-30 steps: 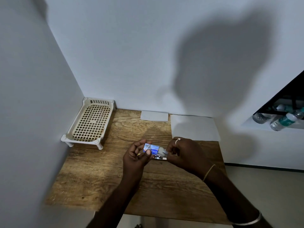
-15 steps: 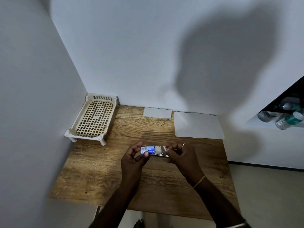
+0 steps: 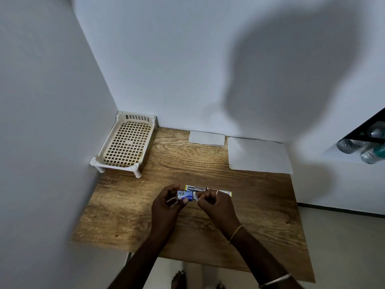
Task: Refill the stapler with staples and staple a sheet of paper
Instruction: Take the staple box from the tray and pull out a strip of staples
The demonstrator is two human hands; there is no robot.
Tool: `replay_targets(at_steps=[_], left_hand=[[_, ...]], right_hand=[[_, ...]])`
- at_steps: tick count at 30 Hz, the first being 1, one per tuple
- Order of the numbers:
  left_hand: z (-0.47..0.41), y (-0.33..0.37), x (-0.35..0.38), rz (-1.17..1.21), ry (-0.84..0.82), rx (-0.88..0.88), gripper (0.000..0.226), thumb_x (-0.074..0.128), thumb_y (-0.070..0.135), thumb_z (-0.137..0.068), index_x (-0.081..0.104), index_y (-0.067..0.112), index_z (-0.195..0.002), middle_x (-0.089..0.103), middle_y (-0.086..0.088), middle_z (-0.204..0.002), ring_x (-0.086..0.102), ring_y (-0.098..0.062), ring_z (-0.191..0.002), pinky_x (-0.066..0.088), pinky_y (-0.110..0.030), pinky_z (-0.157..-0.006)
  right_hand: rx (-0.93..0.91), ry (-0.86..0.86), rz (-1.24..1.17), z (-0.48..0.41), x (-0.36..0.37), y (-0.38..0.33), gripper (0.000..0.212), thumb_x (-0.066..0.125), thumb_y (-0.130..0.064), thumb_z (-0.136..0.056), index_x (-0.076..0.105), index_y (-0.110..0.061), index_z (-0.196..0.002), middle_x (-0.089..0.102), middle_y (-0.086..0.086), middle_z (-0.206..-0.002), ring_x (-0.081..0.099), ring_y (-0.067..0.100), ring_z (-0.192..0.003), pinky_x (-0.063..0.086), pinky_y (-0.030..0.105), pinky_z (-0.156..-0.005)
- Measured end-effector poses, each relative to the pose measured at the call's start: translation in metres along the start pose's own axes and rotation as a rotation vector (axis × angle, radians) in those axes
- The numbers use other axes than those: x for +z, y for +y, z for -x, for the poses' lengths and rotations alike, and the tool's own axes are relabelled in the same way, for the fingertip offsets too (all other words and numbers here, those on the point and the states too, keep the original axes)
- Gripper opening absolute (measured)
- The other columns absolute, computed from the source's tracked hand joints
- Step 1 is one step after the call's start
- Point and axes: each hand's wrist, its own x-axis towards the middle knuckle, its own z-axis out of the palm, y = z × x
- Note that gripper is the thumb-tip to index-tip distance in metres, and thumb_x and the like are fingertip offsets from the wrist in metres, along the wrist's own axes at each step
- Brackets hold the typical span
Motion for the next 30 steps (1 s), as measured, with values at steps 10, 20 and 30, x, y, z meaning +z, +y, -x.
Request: replay_targets(at_steps=[10, 20, 30], left_hand=[[-0.014, -0.024, -0.023, -0.380, 0.030, -0.032, 0.045, 0.088, 0.029, -0.074, 0.068, 0.042, -0.113, 0.073, 0.026, -0.107, 0.066, 0.003, -0.102, 0.054, -0.028, -0.086], [-0.040, -0.033, -0.034, -0.768, -0.027, 0.047, 0.045, 0.084, 0.026, -0.076, 0.072, 0.025, -0.119, 0.075, 0.004, -0.110, 0.064, -0.017, -0.105, 0.051, -0.038, -0.091], [-0.057, -0.042, -0.042, -0.925, -0.171, 0.191, 0.043, 0.086, 0.022, -0.073, 0.074, 0.020, -0.114, 0.073, 0.001, -0.117, 0.060, -0.023, -0.112, 0.042, -0.033, -0.096]], right_hand=[[0.022, -0.002, 0.009, -0.012, 0.036, 0.016, 0.013, 0.069, -0.036, -0.068, 0.072, -0.024, -0.063, 0.077, -0.019, -0.084, 0.072, -0.003, -0.085, 0.051, 0.010, -0.071], [0.054, 0.019, 0.099, -0.027, 0.058, 0.028, 0.012, 0.075, -0.011, -0.077, 0.072, -0.012, -0.066, 0.077, 0.007, -0.078, 0.072, 0.008, -0.079, 0.055, 0.031, -0.077], [0.055, 0.011, 0.136, -0.032, 0.060, 0.030, 0.006, 0.076, -0.011, -0.075, 0.072, -0.011, -0.070, 0.077, 0.000, -0.088, 0.072, 0.006, -0.089, 0.056, 0.032, -0.082]])
